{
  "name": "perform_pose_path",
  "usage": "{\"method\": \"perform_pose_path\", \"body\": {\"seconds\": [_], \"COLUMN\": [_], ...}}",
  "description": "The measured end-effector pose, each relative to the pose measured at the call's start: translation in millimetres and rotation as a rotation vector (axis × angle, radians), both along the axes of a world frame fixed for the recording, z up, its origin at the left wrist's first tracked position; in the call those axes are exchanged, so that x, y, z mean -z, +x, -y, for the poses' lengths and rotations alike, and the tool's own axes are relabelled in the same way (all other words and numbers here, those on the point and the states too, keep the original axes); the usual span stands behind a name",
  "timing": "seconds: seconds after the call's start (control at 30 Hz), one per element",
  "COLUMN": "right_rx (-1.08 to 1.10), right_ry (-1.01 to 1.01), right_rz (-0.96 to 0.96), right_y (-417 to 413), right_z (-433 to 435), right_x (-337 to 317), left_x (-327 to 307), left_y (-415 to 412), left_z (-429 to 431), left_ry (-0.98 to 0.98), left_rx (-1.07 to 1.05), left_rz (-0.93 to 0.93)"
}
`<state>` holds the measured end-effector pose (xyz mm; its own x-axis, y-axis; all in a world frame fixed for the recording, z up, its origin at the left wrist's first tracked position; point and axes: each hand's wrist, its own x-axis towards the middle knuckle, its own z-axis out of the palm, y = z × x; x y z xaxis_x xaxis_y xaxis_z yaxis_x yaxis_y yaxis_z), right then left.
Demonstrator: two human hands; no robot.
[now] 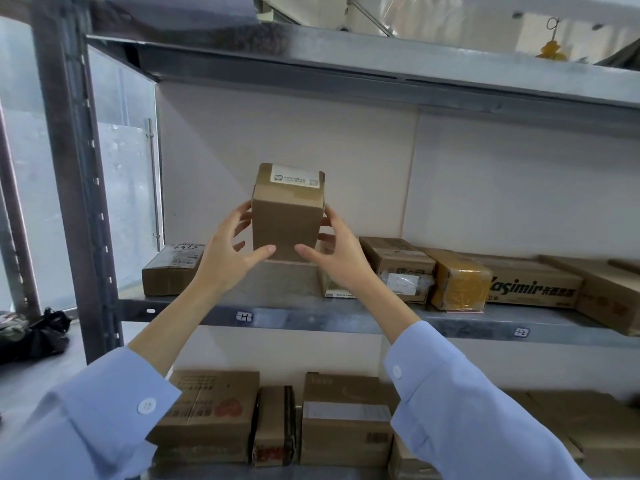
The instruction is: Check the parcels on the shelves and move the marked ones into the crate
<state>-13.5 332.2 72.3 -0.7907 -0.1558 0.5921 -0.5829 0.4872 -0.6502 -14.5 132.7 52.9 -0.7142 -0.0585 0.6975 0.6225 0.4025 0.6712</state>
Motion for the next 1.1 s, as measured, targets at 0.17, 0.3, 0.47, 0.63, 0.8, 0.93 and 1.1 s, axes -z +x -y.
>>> {"method": "perform_pose_path", "body": {"seconds": [0.17, 0.3, 0.47, 0.63, 0.8, 0.93, 1.1], "right_rx": [-0.072, -0.111, -0.101, -0.090, -0.075, -0.092, -0.121], "right_ry": [-0.070, -0.091, -0.087, -0.075, -0.092, -0.118, -0.139], "right_rz": [0.057, 0.102, 0.088, 0.068, 0.064, 0.064, 0.080], "right_y": [3.7, 2.3, 3.8, 4.0, 1.3, 0.3, 1.1], "right_z": [-4.2, -4.1, -3.1, -2.0, -4.4, -4.4, -4.3], "right_x": [-1.9, 0.6, 1.9, 3.1, 5.8, 7.0, 3.6], "left_x": [-1.2, -0.9, 0.1, 5.3, 5.2, 4.7, 2.5], "left_y": [5.6, 5.2, 2.6, 1.5, 2.9, 4.0, 6.2], "left_z": [1.0, 2.9, 2.0, 0.0, 0.9, 2.9, 4.0], "left_ry": [0.047, 0.073, 0.062, 0.008, -0.009, -0.011, 0.036], "left_rx": [0.038, 0.096, 0.078, 0.040, 0.044, 0.051, 0.097], "left_rz": [-0.001, 0.029, 0.048, 0.034, 0.006, -0.005, 0.012]}}
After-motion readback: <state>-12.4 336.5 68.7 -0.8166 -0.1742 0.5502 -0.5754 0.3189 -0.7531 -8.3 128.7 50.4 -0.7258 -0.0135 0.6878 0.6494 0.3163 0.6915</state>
